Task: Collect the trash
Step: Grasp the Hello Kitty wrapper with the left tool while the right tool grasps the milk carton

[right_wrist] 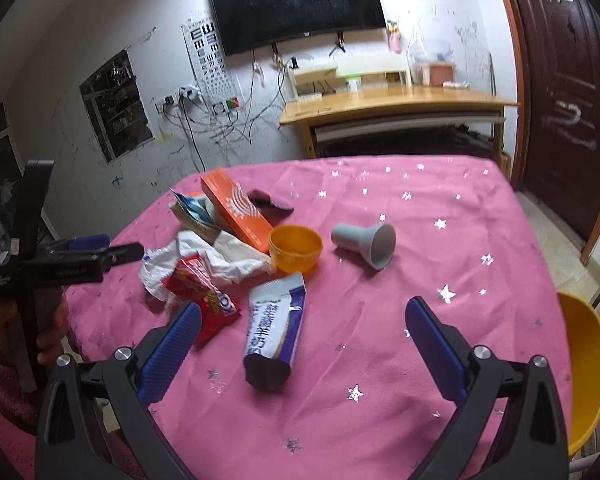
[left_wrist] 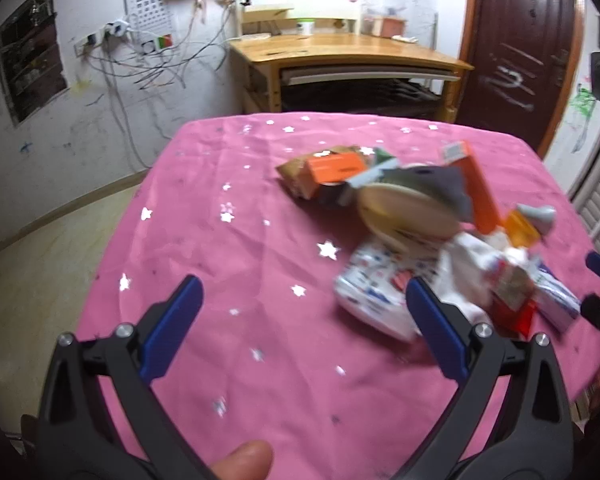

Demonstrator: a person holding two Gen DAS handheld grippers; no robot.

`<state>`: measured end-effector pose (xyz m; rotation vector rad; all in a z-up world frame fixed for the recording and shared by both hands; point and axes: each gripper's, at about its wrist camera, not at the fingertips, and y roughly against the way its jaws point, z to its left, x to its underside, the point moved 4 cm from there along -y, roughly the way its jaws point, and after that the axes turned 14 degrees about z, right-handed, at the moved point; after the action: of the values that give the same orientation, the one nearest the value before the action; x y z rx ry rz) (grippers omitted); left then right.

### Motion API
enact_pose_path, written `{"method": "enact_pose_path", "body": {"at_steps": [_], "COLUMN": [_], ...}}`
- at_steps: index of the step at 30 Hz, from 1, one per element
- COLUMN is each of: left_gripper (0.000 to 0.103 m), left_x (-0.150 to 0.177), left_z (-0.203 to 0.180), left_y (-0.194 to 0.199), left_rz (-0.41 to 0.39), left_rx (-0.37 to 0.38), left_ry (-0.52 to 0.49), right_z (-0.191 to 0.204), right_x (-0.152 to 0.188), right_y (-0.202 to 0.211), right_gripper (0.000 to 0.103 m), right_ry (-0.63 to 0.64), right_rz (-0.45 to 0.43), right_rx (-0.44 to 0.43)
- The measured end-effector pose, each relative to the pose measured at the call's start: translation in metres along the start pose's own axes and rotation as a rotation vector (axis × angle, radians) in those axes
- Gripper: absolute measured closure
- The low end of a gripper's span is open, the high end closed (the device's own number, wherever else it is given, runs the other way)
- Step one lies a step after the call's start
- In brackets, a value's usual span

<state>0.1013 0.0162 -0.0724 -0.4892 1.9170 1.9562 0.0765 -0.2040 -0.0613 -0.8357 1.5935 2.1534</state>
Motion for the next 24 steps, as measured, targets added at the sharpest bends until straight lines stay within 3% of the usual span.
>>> {"method": "enact_pose_path", "body": {"at_steps": [3, 9, 12, 14, 19, 21, 22, 24], "left_gripper": [0.006, 0.008, 0.019, 0.032, 0.049, 0.062, 0.073, 0.079], "left_x": [-0.008, -0.011, -0.012, -0.013, -0.011, -0.009, -0.008, -0.006], "left_z": [0.001, -0.022, -0.032, -0.036, -0.047, -0.048, -0.046, -0.039], "left_y": [-0.012, -0.022, -0.027, -0.029, -0.027, -0.027, -0.026, -0.023], "left_rz": [0.018, 0.054, 0.071, 0.083, 0.085, 0.087, 0.087, 0.099], "left_rx": [-0.034, 0.043, 0.070, 0.087, 0.121, 0.152, 0.166, 0.233], "left_ry": [-0.004, -0.079, -0.104, -0.113, -0.134, -0.126, -0.117, -0.088], "right_z": [-0.007, -0.011, -0.010, -0.007, -0.002, 0.000, 0.002, 0.003], "right_x": [-0.001, -0.005, -0.008, -0.008, -0.012, -0.013, -0.012, -0.013], "right_y": [-0.007, -0.012, -0.016, -0.018, -0.022, -0.024, -0.025, -0.026], "right_gripper": [0.007, 0.007, 0.007, 0.007, 0.007, 0.007, 0.007, 0.007], "right_ry": [-0.019, -0.026, -0.024, -0.012, 0.006, 0.010, 0.012, 0.017], "right_rz": [0.017, 0.043, 0.062, 0.073, 0.087, 0.096, 0.098, 0.104], "right_rx": [-0.003, -0.045, -0.055, -0.048, -0.023, -0.012, -0.008, -0.001]}}
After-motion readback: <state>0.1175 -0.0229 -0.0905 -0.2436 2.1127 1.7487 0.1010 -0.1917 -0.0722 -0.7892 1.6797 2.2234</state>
